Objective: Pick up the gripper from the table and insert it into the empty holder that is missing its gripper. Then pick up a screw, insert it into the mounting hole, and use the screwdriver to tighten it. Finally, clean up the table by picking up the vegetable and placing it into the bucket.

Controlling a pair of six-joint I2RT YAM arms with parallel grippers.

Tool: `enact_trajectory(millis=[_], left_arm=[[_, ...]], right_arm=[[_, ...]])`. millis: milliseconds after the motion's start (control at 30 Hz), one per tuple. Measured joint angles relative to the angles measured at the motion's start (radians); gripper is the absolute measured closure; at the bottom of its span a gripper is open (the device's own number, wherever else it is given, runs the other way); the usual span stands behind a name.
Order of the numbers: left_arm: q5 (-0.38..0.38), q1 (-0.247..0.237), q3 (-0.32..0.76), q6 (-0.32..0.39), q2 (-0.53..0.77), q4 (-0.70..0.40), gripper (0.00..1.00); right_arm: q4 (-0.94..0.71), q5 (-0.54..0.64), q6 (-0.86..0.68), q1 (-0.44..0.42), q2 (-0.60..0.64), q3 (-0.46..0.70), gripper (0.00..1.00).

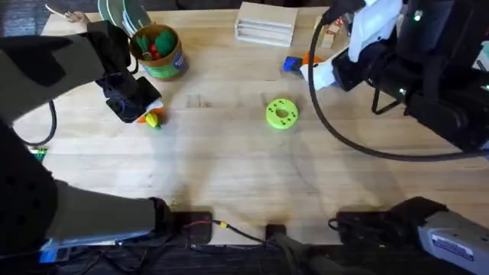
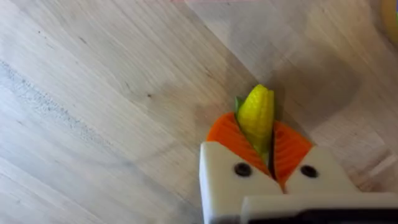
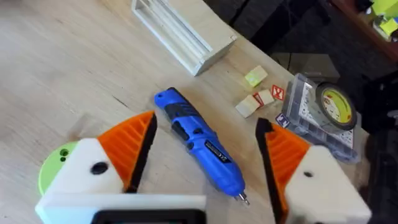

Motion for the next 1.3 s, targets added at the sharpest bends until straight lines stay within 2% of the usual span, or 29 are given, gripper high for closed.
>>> enact_trajectory(millis=[100, 267, 500, 633, 833, 1033, 1300], left_arm=[[0.000, 0.000, 0.000, 0.002, 0.000, -0.012, 0.974], [0.000, 0.000, 0.000, 0.050, -0.030, -0.048, 0.975], [0.033, 0.000, 0.003, 0.129, -0.237, -0.084, 0.975], [0.084, 0.000, 0.011, 0.152, -0.358, 0.023, 0.975], [0.181, -0.001, 0.023, 0.160, -0.430, 0.290, 0.975], [0.219, -0.001, 0.023, 0.160, -0.368, 0.448, 0.975], [0.229, -0.001, 0.023, 0.160, -0.206, 0.545, 0.975]], right_arm=[[0.000, 0.000, 0.000, 0.000, 0.000, 0.000, 0.010], [-0.001, 0.000, 0.000, 0.000, 0.000, 0.000, 0.009], [-0.001, 0.000, 0.003, 0.000, 0.000, 0.000, 0.010], [-0.002, 0.000, 0.003, 0.000, 0.000, 0.000, 0.010], [-0.002, 0.000, 0.003, 0.000, 0.000, 0.000, 0.010], [-0.002, 0.000, 0.003, 0.000, 0.000, 0.000, 0.010], [-0.002, 0.000, 0.003, 0.000, 0.000, 0.000, 0.010]])
